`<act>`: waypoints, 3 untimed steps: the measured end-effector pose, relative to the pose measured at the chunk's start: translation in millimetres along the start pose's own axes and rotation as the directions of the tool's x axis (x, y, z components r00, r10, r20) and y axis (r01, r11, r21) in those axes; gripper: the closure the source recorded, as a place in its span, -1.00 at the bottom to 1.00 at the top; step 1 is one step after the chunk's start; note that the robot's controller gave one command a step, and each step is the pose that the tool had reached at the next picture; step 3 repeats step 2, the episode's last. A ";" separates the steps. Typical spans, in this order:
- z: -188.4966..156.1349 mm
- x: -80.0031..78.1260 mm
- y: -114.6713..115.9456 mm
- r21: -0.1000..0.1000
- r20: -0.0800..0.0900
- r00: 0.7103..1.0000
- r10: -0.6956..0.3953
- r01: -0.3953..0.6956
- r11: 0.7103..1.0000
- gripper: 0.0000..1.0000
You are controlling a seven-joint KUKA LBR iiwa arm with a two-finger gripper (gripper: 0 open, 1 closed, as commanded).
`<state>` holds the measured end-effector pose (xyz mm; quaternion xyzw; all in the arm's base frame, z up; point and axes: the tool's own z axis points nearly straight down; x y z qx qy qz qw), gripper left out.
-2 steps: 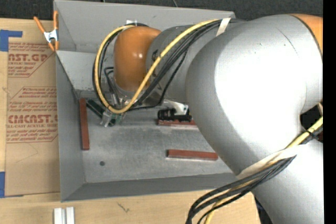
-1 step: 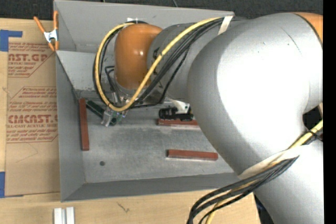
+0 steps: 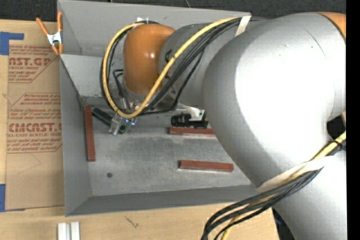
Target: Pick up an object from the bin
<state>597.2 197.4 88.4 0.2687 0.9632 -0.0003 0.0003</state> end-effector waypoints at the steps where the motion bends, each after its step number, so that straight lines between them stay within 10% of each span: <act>1: 4.2 -0.3 -0.2 0.001 -0.001 1.000 0.000 0.000 1.000 1.00; 2: -92.7 -0.8 1.9 -0.007 0.004 1.000 -0.001 0.001 1.000 1.00; 3: -92.7 -0.8 1.9 -0.007 0.004 1.000 -0.001 0.001 1.000 1.00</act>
Offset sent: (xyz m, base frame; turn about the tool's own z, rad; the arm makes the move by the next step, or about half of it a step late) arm -0.0001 0.0001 0.0876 0.0000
